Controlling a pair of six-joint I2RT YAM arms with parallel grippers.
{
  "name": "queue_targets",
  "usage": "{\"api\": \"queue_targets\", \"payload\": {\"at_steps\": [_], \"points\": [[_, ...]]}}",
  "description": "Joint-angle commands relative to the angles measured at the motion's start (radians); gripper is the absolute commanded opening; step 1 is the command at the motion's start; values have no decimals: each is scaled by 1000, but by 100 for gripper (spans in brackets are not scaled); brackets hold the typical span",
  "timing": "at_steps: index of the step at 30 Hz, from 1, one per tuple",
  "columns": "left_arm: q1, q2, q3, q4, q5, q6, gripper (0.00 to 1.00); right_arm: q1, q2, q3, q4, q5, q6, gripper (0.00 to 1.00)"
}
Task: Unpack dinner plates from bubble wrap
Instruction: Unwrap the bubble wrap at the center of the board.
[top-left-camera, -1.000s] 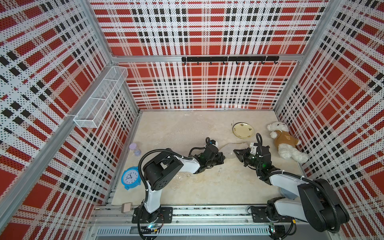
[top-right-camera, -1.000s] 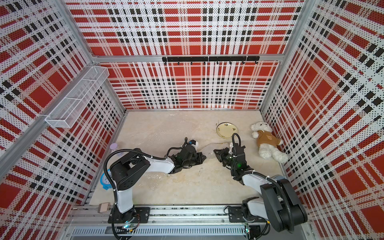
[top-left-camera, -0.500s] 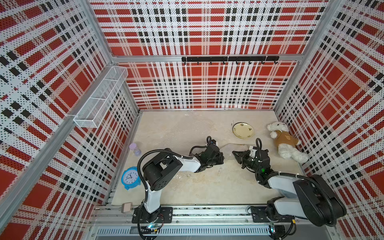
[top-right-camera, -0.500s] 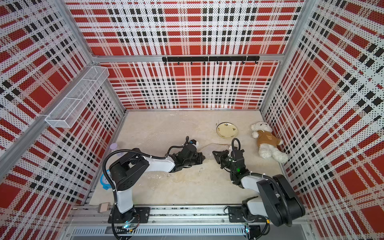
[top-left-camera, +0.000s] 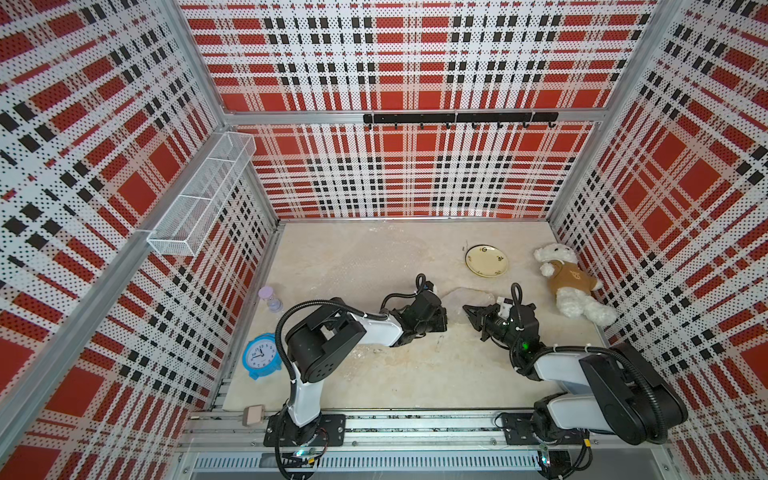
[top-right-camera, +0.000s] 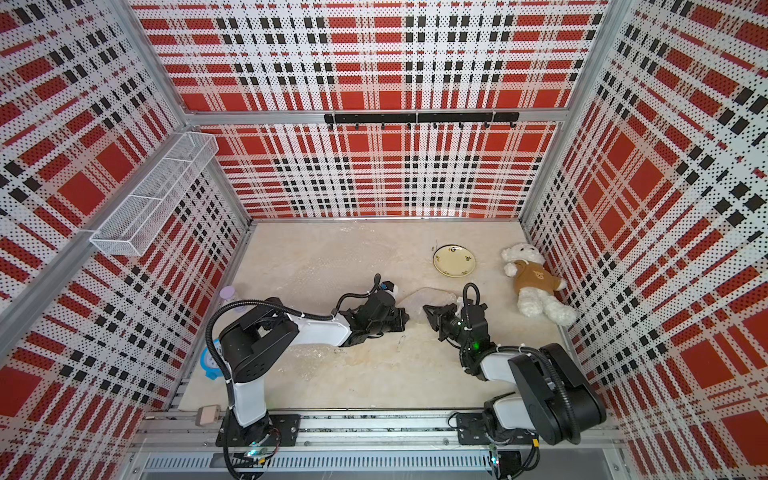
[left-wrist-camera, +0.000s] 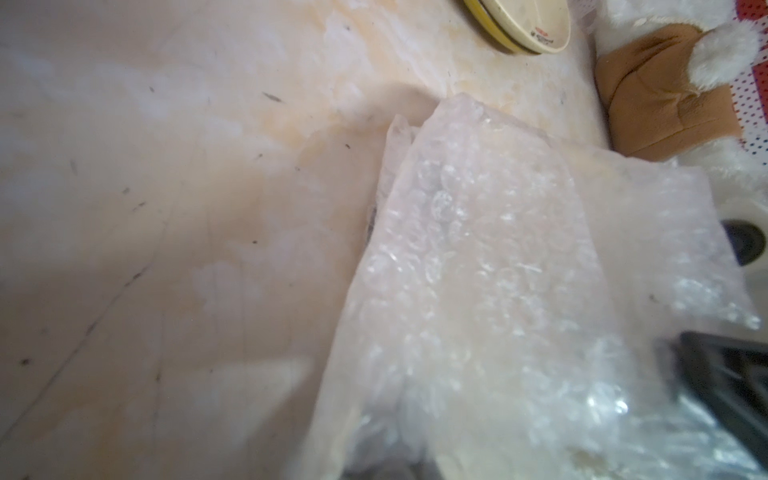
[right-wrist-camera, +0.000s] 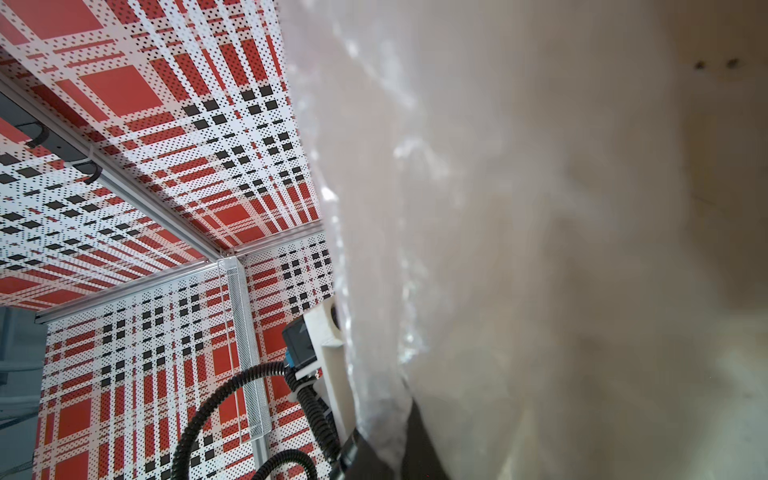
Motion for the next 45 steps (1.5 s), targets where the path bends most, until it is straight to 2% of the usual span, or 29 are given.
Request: {"api": "queue_targets", "payload": {"at_steps": [1, 18, 26, 31, 34, 37, 45], "points": [[-13, 4, -14, -108, -54, 31, 0, 10, 2, 13, 205, 17, 42, 0], [-40, 4, 2, -163, -112, 64, 0, 16, -105, 41, 102, 15, 27, 0], [-43, 0, 6, -169, -120, 70, 0, 21, -73, 55, 113, 10, 6, 1], [-42, -31, 7, -176, -122, 70, 0, 25, -58, 106, -11, -22, -105, 7], [-38, -83, 11, -183, -121, 70, 0, 30, -76, 137, -149, -26, -195, 16], [-33, -127, 19, -186, -109, 79, 8, 31, -88, 150, -233, -20, -245, 22], [-23, -172, 36, -196, -88, 87, 12, 31, -46, 125, -253, -17, -298, 26]]}}
